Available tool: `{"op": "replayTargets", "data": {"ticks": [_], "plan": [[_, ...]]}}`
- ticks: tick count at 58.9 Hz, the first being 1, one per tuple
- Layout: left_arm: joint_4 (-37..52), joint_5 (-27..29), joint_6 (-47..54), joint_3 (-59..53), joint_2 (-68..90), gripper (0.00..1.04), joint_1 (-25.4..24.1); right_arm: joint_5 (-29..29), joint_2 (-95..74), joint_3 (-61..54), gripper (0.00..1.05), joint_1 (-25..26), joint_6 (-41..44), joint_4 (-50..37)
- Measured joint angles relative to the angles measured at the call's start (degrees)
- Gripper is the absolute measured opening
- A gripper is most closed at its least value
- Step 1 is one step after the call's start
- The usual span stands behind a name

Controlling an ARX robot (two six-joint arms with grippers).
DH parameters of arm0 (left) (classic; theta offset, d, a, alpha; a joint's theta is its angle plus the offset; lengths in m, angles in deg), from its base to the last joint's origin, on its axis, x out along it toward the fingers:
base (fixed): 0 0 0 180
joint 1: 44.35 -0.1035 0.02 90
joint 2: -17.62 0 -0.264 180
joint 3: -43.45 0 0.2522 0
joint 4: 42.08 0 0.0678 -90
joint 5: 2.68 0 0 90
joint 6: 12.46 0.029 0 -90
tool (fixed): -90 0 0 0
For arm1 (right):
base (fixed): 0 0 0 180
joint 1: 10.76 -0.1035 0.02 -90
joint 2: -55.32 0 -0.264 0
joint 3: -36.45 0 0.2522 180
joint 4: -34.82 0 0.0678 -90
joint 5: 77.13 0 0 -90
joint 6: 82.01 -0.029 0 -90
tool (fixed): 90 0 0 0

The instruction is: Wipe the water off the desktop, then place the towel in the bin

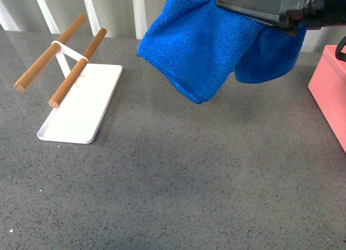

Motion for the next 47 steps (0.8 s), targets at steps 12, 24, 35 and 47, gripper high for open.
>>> {"op": "replayTargets", "data": {"ticks": [12, 24, 35, 47], "plan": [[-0.04, 0.00, 0.00, 0.00, -0.02, 0.38, 0.00, 3.52, 0.09, 0.52, 0.04, 0.26, 2.73, 5.22], [-0.04, 0.00, 0.00, 0.00, -0.02, 0.79, 0.00, 11.58, -4.90, 5.79, 0.04, 0.59, 14.27, 17.35], [-0.04, 0.00, 0.09, 0.00, -0.04, 0.97, 0.00, 20.72, -14.36, 11.06, 0.04, -0.02, 26.05, 28.59], [-0.04, 0.02, 0.13, 0.00, -0.04, 0.98, 0.00, 35.01, -21.38, 16.55, 0.04, 0.57, 36.85, 41.97]]}}
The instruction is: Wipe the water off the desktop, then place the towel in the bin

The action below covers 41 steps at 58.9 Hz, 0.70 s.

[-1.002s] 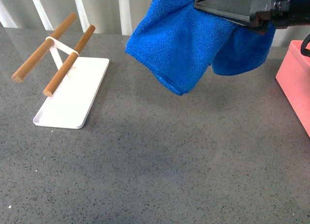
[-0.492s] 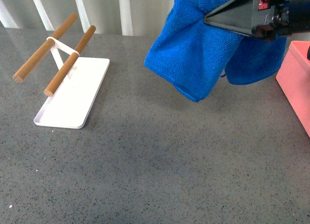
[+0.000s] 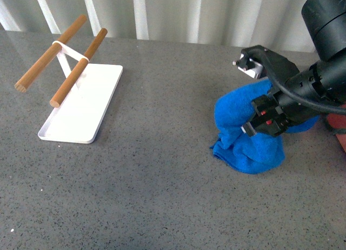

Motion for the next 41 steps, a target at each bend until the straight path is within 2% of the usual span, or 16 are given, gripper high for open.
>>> {"op": "replayTargets", "data": {"ticks": [7, 21, 28, 41], "plan": [[0.00, -0.02, 0.00, 0.00, 0.00, 0.98, 0.00, 4.15, -2.64, 3.06, 0.04, 1.01, 3.48, 2.01], [0.00, -0.02, 0.00, 0.00, 0.00, 0.98, 0.00, 5.35, -9.07, 13.18, 0.04, 1.18, 4.02, 3.17], [0.00, -0.02, 0.00, 0.00, 0.00, 0.98, 0.00, 6.71, -12.00, 19.06, 0.04, -1.70, 3.13, 4.00], [0.00, 0.00, 0.00, 0.00, 0.00, 0.98, 0.00, 2.43, -11.61, 19.87, 0.04, -7.80, 0.81, 4.22]]}}
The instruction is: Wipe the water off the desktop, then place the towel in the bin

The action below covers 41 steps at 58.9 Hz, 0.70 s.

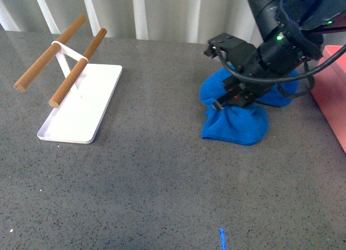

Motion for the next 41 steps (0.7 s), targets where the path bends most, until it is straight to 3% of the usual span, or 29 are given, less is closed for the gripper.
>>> {"op": "replayTargets", "data": {"ticks": [9, 28, 41], "plan": [[0.00, -0.02, 0.00, 0.00, 0.00, 0.98, 0.00, -4.31, 4.76, -6.23, 0.04, -2.71, -3.32, -1.18], [0.00, -0.02, 0.00, 0.00, 0.00, 0.98, 0.00, -3.10, 17.18, -21.90, 0.04, 3.56, -1.05, -1.33], [0.00, -0.02, 0.00, 0.00, 0.00, 0.98, 0.00, -3.74, 26.29, -22.80, 0.04, 5.22, 3.02, -3.37]]}}
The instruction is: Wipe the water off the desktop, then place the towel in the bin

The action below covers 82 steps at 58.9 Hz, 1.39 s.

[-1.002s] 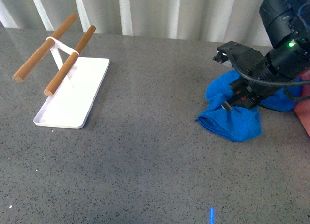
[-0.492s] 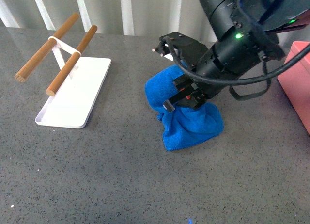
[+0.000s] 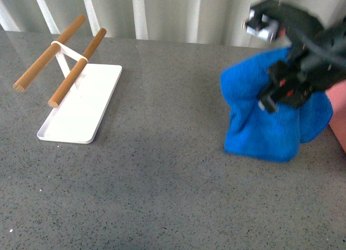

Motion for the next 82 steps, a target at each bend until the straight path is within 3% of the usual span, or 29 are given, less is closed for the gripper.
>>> {"op": "replayTargets", "data": {"ticks": [13, 24, 31, 46, 64, 75, 82], "plan": [[0.00, 0.00, 0.00, 0.00, 0.00, 0.98, 0.00, -0.39, 11.13, 8.44, 0.04, 0.92, -3.82, -1.70], [0.00, 0.00, 0.00, 0.00, 0.00, 0.98, 0.00, 14.93, 13.92, 9.68, 0.04, 5.46, -7.82, -4.11], [0.00, 0.02, 0.00, 0.00, 0.00, 0.98, 0.00, 21.84, 14.99, 7.50, 0.04, 9.07, -7.65, -5.25], [0.00, 0.00, 0.00, 0.00, 0.00, 0.98, 0.00, 27.82, 16.13, 4.83, 0.04, 19.56, -4.02, -6.10], [0.00, 0.02, 0.00, 0.00, 0.00, 0.98, 0.00, 21.86, 16.28, 5.40, 0.04, 28.61, 6.99, 8.66], [0.00, 0.02, 0.00, 0.00, 0.00, 0.98, 0.00, 16.63, 15.61, 5.99, 0.04, 31.43, 6.45, 19.02], [0.00, 0.02, 0.00, 0.00, 0.00, 0.98, 0.00, 16.22, 13.29, 5.97, 0.04, 31.91, 5.97, 17.99]]}}
